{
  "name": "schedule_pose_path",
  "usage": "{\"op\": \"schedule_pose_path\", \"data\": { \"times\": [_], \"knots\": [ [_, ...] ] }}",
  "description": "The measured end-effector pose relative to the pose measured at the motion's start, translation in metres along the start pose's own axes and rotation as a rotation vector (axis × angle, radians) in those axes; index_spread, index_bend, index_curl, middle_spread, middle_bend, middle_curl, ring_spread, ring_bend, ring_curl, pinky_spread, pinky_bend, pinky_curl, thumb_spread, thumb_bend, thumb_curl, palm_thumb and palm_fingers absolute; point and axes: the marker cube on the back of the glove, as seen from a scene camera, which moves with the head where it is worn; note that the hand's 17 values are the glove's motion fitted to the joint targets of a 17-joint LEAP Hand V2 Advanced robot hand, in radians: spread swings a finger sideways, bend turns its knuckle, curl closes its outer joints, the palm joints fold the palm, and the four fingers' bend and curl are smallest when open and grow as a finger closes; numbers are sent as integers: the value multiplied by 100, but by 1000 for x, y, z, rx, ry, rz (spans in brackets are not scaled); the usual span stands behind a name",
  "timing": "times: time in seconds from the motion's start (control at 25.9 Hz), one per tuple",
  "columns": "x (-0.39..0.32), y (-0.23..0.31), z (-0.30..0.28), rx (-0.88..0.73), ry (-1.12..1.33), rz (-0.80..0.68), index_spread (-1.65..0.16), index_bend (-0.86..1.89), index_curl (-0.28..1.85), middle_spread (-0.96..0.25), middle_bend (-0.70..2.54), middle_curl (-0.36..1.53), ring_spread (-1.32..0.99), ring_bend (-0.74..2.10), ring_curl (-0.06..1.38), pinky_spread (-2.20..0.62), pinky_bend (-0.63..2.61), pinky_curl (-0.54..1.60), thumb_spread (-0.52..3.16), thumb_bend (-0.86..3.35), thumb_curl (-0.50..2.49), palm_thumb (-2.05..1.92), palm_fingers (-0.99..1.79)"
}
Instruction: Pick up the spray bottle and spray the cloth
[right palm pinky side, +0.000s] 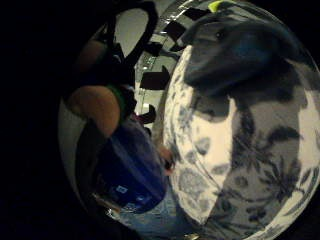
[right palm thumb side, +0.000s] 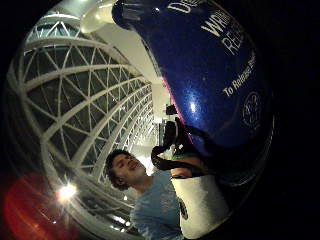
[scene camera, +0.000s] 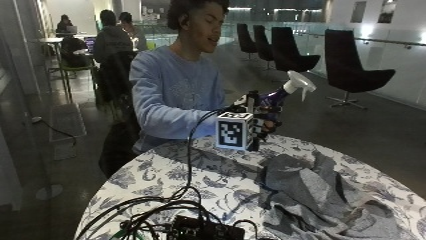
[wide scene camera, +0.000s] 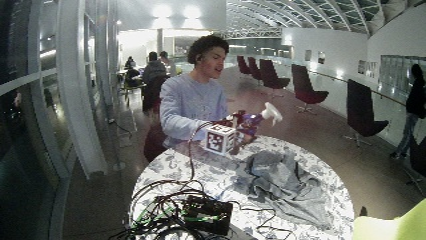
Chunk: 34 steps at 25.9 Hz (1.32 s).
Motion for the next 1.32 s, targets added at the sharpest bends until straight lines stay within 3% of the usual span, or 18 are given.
{"op": "schedule_pose_path", "data": {
  "times": [0.12,0.27,0.58,0.85,1.01,1.32],
  "knots": [
    [-11,-33,47,28,-63,-91,-46,-2,-2,2,58,40,8,99,39,19,89,37,91,-3,48,73,45],
    [-10,-62,88,-61,-1,-223,-45,-2,-2,2,58,40,8,99,39,19,88,36,91,-3,48,73,45],
    [18,-115,138,-38,129,-400,-45,0,-1,0,57,40,6,98,39,17,83,35,91,-2,49,76,41],
    [33,-102,149,-171,170,-407,-45,1,-1,-2,59,41,5,95,38,18,75,34,91,-2,50,79,29],
    [32,-93,141,-162,195,-380,-45,5,1,-4,57,40,3,88,36,18,71,34,91,-2,50,80,17],
    [39,-18,96,-147,415,-281,-44,13,5,-3,48,36,2,76,31,19,72,33,93,-4,45,74,13]
  ]
}}
